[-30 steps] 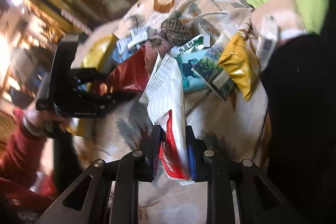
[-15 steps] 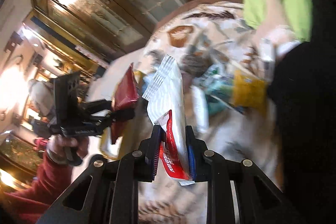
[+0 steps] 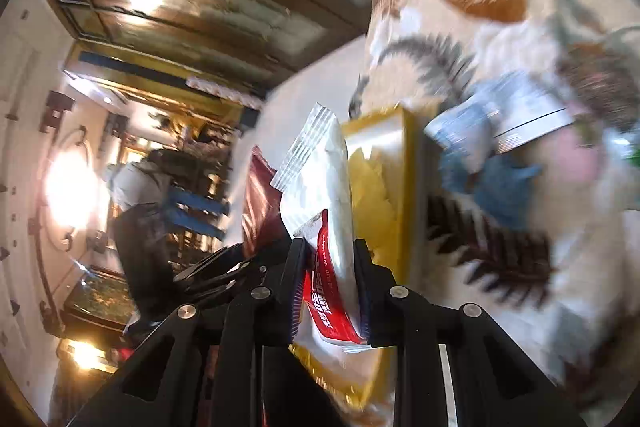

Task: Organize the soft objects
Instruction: 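Carry the pouch and packet into the yellow-rimmed box and open both tools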

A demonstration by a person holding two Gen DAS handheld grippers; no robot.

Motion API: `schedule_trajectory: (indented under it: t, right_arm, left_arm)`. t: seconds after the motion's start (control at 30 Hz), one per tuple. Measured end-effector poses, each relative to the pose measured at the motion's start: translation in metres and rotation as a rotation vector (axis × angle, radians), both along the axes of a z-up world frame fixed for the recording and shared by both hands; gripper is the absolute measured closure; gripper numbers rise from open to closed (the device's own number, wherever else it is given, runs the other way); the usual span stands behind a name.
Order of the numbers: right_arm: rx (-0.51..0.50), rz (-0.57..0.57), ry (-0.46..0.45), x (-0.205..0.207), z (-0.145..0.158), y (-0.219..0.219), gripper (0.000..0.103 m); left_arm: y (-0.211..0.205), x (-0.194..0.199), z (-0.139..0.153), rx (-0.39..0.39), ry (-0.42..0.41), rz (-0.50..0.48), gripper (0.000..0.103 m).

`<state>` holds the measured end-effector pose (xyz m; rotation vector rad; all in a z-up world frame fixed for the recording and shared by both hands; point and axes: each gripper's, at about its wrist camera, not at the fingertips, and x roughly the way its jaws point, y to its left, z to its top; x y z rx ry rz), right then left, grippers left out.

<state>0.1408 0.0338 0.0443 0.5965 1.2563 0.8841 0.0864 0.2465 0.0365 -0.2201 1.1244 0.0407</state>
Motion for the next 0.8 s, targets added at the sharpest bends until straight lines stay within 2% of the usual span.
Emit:
schedule_trajectory:
  t: [0.07, 0.2, 0.37, 0.5, 0.53, 0.6, 0.63, 0.7, 0.8]
  right_arm:
    - [-0.024, -0.013, 0.027, 0.004, -0.012, 0.026, 0.080]
    - [-0.086, -0.020, 0.021, 0.013, -0.026, 0.058, 0.080]
    - [-0.088, 0.007, 0.078, 0.011, -0.046, 0.076, 0.079]
    - [-0.120, 0.060, 0.035, 0.005, -0.051, 0.090, 0.073]
    - [-0.141, 0.070, 0.010, 0.005, -0.048, 0.091, 0.070]
    - [-0.163, 0.078, -0.014, 0.004, -0.043, 0.088, 0.050]
    - [-0.173, 0.074, -0.021, 0.003, -0.040, 0.084, 0.047]
    - [-0.169, 0.043, -0.037, 0.002, -0.035, 0.073, 0.046]
    - [-0.129, 0.023, -0.045, -0.001, -0.026, 0.054, 0.046]
  left_arm:
    - [0.011, 0.003, -0.013, 0.024, 0.015, 0.069, 0.045]
    - [0.029, 0.007, -0.035, -0.001, 0.035, 0.173, 0.045]
    - [0.035, 0.015, -0.053, -0.033, 0.046, 0.219, 0.045]
    - [0.038, 0.022, -0.059, -0.033, 0.071, 0.243, 0.043]
    - [0.038, 0.022, -0.059, -0.034, 0.073, 0.243, 0.041]
    - [0.039, 0.019, -0.054, -0.037, 0.059, 0.244, 0.034]
    - [0.039, 0.019, -0.050, -0.020, 0.047, 0.245, 0.033]
    - [0.038, 0.014, -0.038, 0.030, 0.011, 0.255, 0.033]
    - [0.034, 0.009, -0.020, 0.061, -0.034, 0.255, 0.031]
